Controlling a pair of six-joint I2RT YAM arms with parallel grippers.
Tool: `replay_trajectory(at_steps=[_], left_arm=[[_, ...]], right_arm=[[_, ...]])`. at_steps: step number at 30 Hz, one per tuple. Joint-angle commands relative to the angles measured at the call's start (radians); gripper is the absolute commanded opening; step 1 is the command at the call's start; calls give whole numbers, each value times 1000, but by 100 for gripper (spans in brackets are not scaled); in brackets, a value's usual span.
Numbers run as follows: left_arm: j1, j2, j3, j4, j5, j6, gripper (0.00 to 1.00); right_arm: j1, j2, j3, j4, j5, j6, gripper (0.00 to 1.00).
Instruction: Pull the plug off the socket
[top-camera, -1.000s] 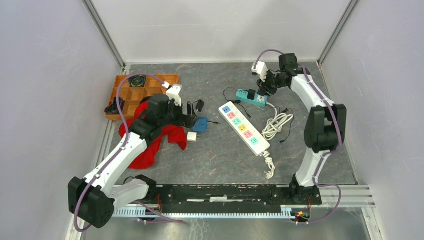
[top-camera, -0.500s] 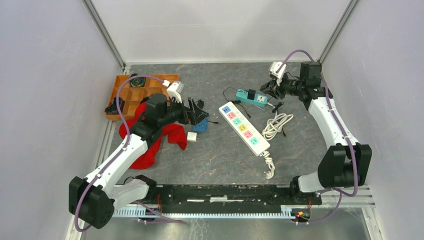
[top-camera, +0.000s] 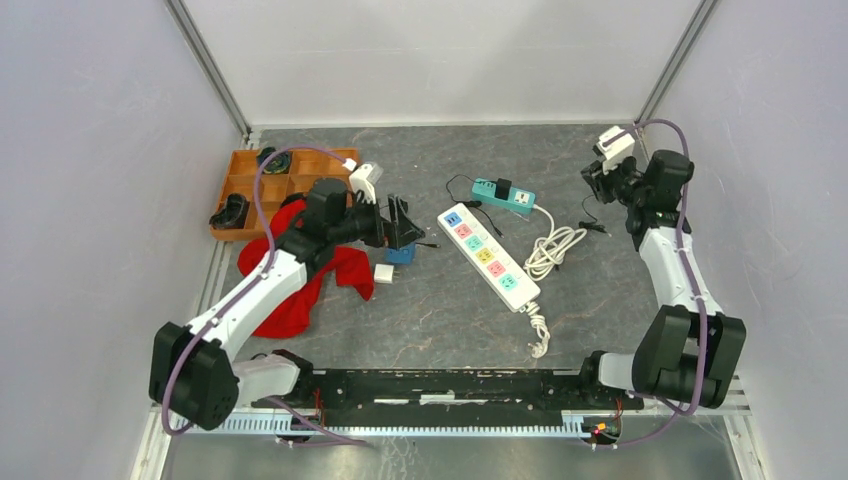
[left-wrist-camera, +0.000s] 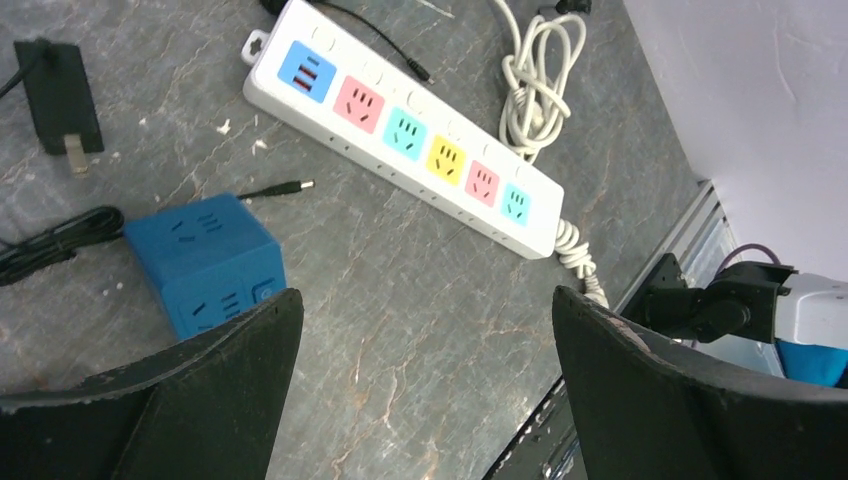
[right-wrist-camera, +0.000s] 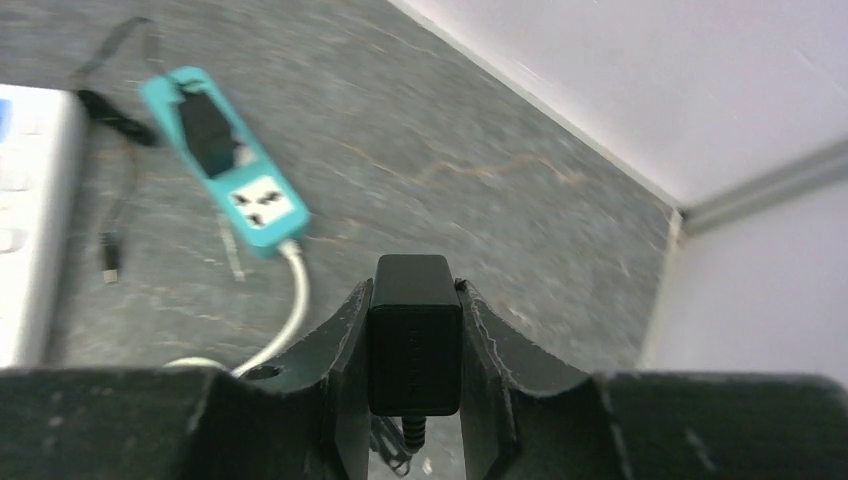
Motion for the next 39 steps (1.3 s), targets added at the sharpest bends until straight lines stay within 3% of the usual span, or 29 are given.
replay_trajectory(at_steps=[1,8,13,18,30,35,39], left_arm=[[3,58,109,29,79,5,100],[-30,218,275,94,128,-71,100],[-110,321,433,-8,44,48,100],[-128,327,371,-61,-18,123,100],[-164,262,351,-92,-89,141,100],[-169,258,352,-95,-94,143,100],[-176,256,352,-99,-104,147,100]], right_arm=[[-30,-30,-89,281,268,128,0],[-62,28,-134,349,326,176,0],[-75,114,-111,310,274,185,0],[-98,212,-59,234,228,169,1],[-134,369,19,116,214,138,6],[-138,411,38,89,233,124,13],[-148,444,62,58,234,112,31]])
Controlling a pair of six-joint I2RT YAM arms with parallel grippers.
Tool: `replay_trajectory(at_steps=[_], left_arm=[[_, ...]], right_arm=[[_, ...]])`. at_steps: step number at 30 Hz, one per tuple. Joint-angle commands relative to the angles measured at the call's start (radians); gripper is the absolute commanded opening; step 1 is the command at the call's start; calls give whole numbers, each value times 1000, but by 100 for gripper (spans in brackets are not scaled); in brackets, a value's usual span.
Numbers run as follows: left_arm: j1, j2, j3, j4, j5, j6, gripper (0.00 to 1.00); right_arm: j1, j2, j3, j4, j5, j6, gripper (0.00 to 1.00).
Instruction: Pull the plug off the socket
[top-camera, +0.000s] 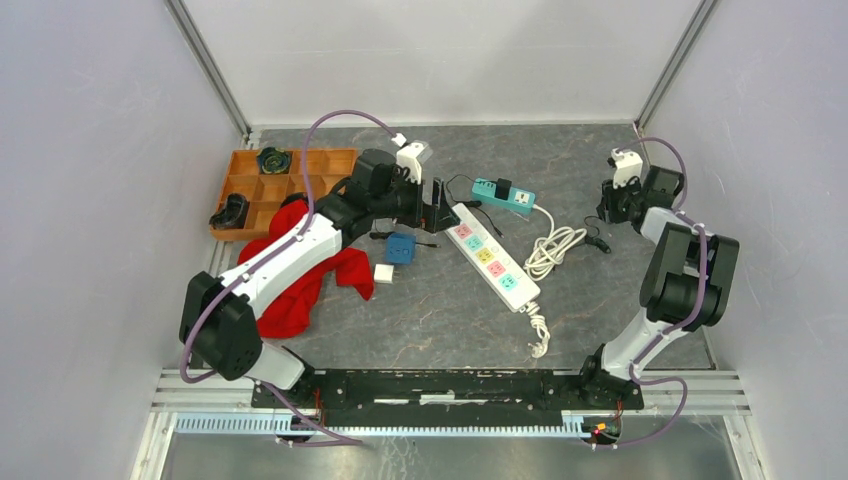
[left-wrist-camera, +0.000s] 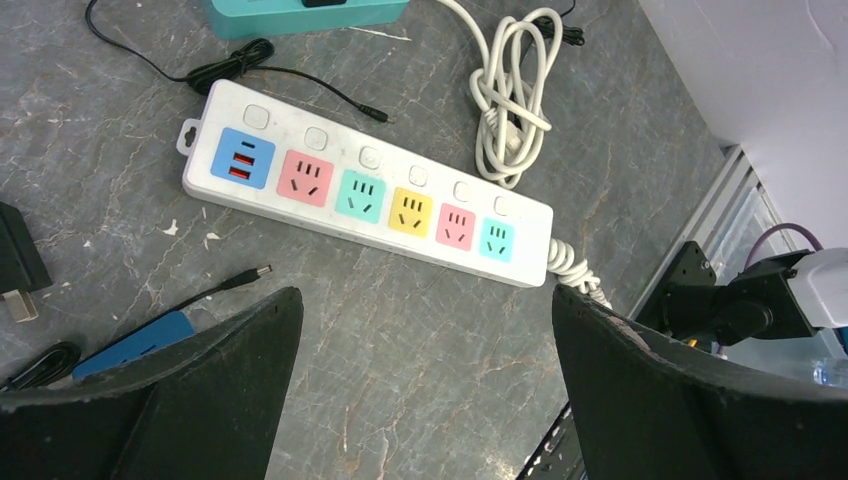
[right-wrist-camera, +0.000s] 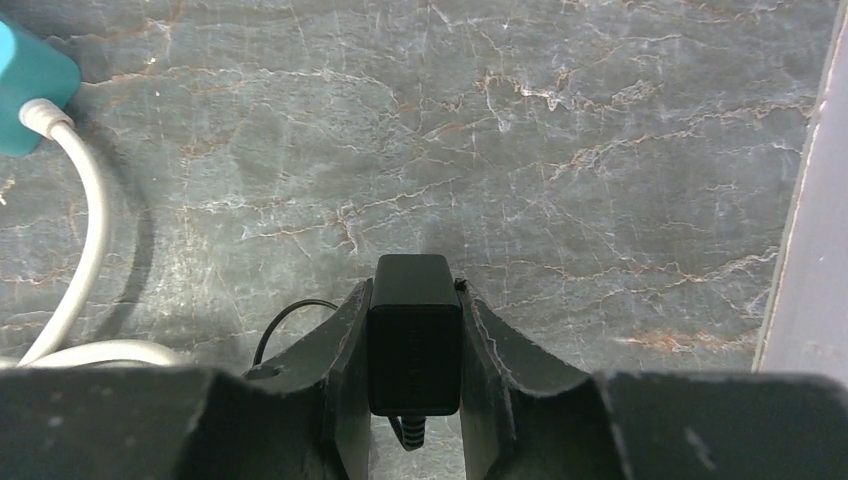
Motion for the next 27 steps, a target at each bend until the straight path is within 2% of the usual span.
replay_trajectory(at_steps=[1,4,7,14,18,21,23,27], left_arm=[[-9,-35,3,1,-31,53,100],[-14,-35,3,-3,-39,58,100],[-18,-36,4,-7,-44,61,100],[-21,-38,5,-10,-55,68,100],[-21,-46,7,-17,-74,80,100],[-21,-53,6,-20,-94,89,100],[-21,-57,5,-22,-104,94,100],[-21,-62,5,-21,-110,97,100]], right_arm=[[-12,28,53,-20,-6,-23,40],[-13,13,50,-21,-21,-28,60],[-13,-16,35,-16,-36,-32,73],[-18,-110,5,1,-116,-97,82],[-17,-166,-14,-14,-340,-193,83],[14,-156,39,-127,-530,-341,86],[65,-118,133,-344,-614,-562,86],[172,-25,309,-658,-637,-929,89]])
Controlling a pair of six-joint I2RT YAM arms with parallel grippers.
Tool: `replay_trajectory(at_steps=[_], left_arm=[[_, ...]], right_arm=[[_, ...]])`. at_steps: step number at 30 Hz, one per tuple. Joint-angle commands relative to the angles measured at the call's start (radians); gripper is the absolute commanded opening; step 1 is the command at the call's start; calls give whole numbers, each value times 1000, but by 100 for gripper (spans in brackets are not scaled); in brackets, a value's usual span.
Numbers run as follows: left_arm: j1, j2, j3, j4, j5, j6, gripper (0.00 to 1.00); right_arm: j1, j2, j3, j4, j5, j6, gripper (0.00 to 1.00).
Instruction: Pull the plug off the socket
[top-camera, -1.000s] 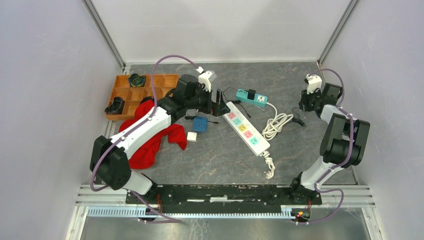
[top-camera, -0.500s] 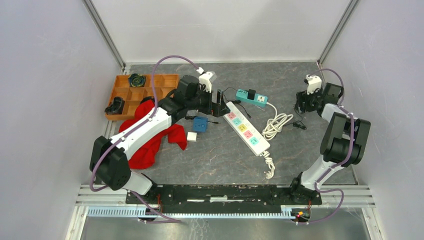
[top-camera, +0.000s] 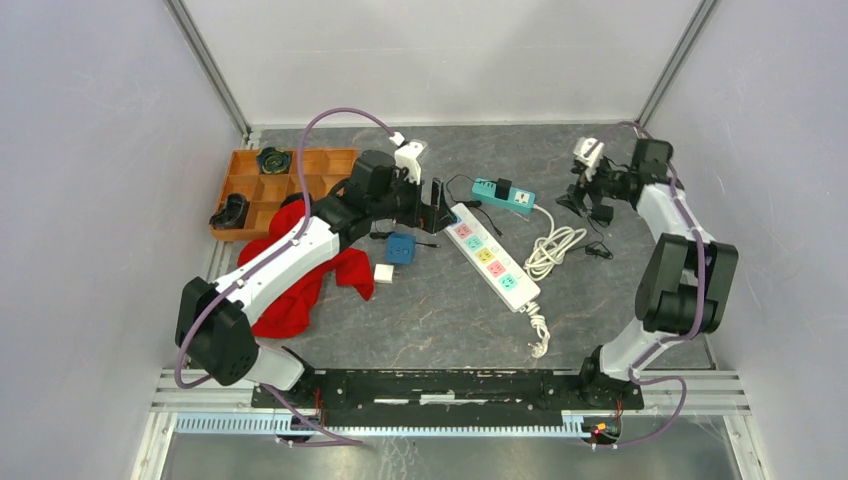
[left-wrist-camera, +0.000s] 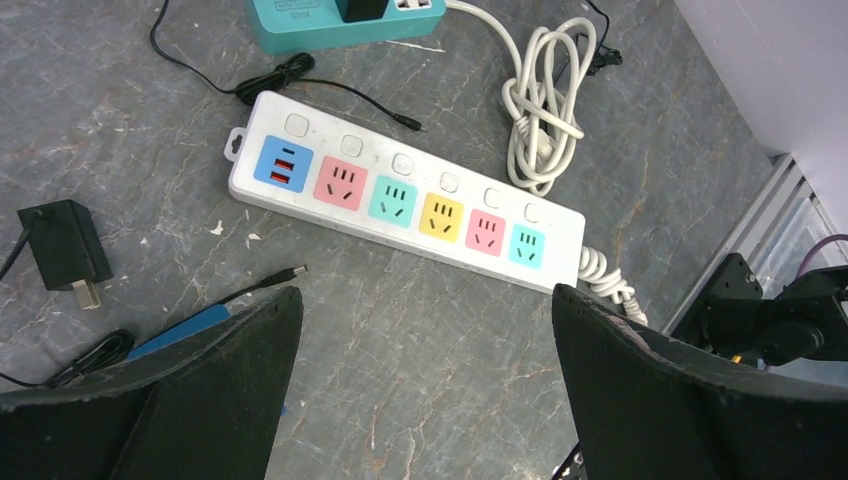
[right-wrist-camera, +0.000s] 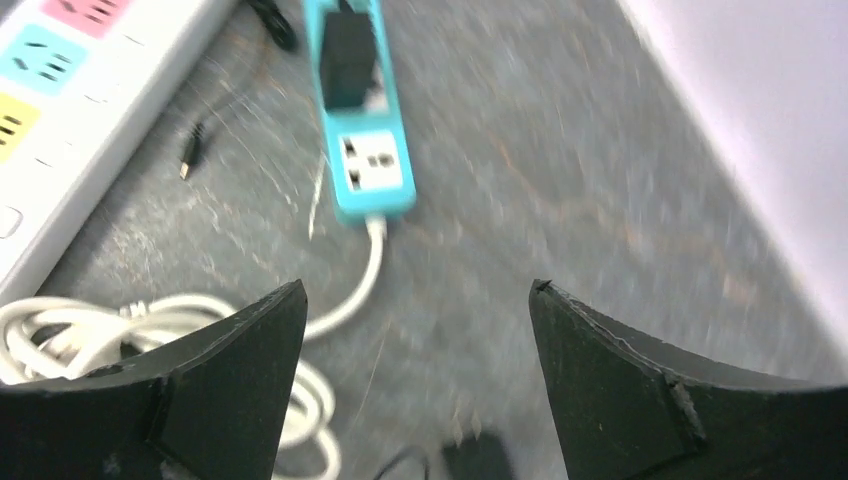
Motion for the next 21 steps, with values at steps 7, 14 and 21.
replay_trajectory(at_steps=[7,14,21], left_arm=[[-4,-48,4,-3,-47,66,100],[-4,-45,5,-9,-56,71,100],[-4,-43,5,-9,-58,71,100]], right_arm=[[243,221,420,-415,-55,-459,94],[349,397,671,-437,70,-284,93],[394,461,688,-397,160,-181,90]])
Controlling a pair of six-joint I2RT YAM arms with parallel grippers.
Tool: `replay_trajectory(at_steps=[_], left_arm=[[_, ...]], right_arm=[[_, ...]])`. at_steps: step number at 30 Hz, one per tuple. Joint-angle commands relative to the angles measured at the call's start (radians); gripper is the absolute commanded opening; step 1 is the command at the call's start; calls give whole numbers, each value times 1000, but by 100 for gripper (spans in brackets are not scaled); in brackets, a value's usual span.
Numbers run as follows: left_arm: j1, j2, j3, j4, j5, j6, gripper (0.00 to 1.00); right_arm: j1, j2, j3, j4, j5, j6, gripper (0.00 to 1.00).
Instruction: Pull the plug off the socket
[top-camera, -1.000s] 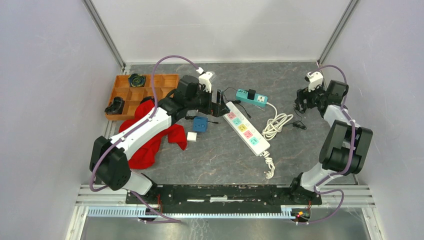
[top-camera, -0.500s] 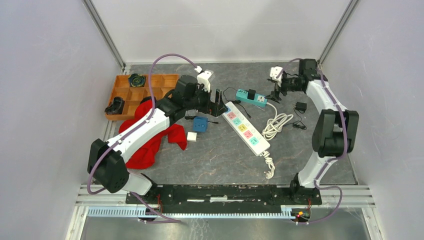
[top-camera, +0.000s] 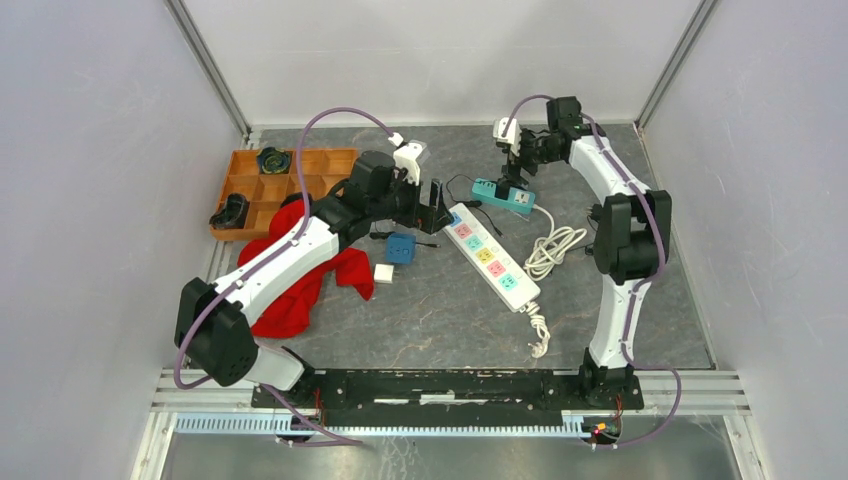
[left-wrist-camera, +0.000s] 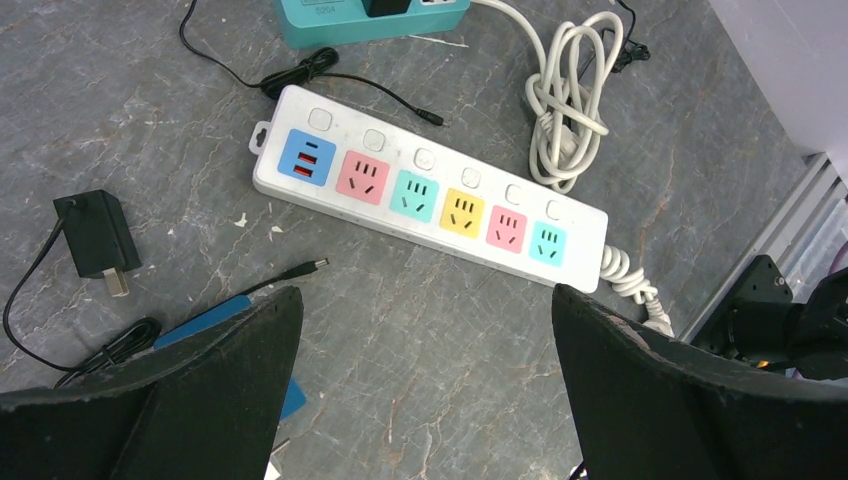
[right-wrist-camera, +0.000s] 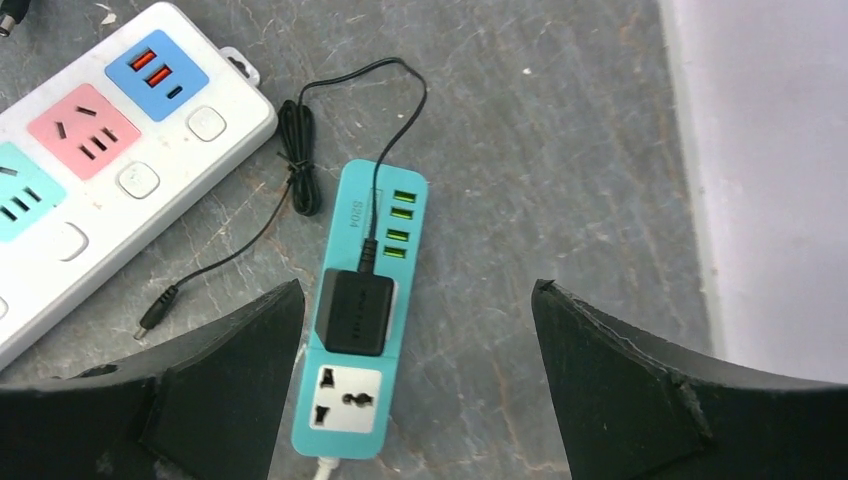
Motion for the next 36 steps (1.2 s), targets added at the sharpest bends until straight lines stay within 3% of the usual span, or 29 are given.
replay_trajectory(at_steps=[1,20,22,25,29,30,36], left_arm=[[-4,-34,5,12,-13,44,100],[-4,-19,4,13,4,35,100],[-4,-18,4,15,6,34,100],[-4,-13,1,20,12,31,100],[-4,2,-5,32,33,19,100],[-5,8,-7,37,40,15,100],[-3,40,-33,82,55,-13,100]], right_arm=[[17,38,36,-17,68,77,90],[52,142,76,-28,140,140,66],[53,145,78,-31,146,141,57],[55,143,87,-36,150,135,30],[54,96,82,-21,148,132,4],[54,78,73,-13,141,131,0],[54,-79,-72,104,76,141,0]])
